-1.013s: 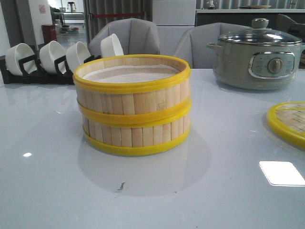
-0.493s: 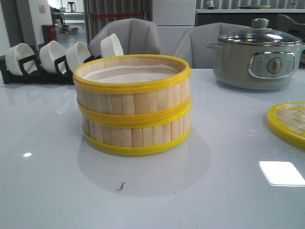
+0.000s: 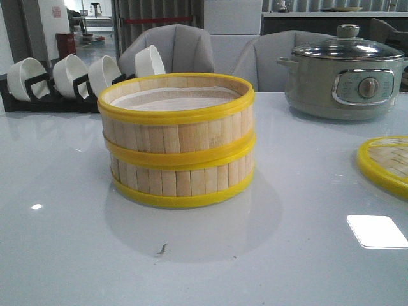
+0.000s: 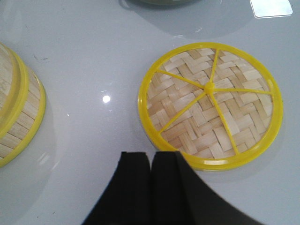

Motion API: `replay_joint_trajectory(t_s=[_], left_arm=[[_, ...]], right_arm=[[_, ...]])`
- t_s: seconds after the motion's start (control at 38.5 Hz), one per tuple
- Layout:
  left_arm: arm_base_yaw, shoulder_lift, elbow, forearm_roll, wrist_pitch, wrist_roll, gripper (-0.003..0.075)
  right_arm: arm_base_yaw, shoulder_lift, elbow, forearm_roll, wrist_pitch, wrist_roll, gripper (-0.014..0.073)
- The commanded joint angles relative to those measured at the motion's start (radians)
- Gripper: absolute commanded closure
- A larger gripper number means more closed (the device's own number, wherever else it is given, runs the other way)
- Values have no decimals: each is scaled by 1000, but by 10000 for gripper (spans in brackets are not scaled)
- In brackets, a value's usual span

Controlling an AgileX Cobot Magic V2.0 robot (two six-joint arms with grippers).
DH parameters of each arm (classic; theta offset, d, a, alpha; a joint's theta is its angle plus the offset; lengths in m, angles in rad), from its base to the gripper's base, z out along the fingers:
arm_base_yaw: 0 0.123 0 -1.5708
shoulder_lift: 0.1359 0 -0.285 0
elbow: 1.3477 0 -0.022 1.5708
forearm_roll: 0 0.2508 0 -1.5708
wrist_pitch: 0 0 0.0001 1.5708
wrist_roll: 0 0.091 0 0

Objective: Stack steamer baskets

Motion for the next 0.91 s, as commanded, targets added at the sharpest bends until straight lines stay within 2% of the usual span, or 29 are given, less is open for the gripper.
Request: replay_joint_trajectory(t_s=[0.0, 0.16, 0.21, 0.31, 0.36, 0.55, 0.88], left_arm=[[4, 4, -27, -5, -91, -9, 627], [4, 4, -27, -5, -91, -9, 627], [4, 4, -27, -5, -91, -9, 627], [4, 4, -27, -5, -91, -9, 627], [4, 4, -27, -5, -91, -9, 627], [4, 4, -27, -5, -91, -9, 627], [4, 4, -27, -5, -91, -9, 627]], right_arm=[[0, -7, -33, -9, -65, -3, 508], [0, -6, -33, -6, -66, -4, 490], [0, -6, -33, -6, -66, -12, 440], [0, -6, -33, -6, -67, -25, 263], [0, -5, -33, -6, -74, -25, 219], [0, 14, -33, 0, -111, -25, 214], [0, 57, -33, 0, -92, -25, 214]])
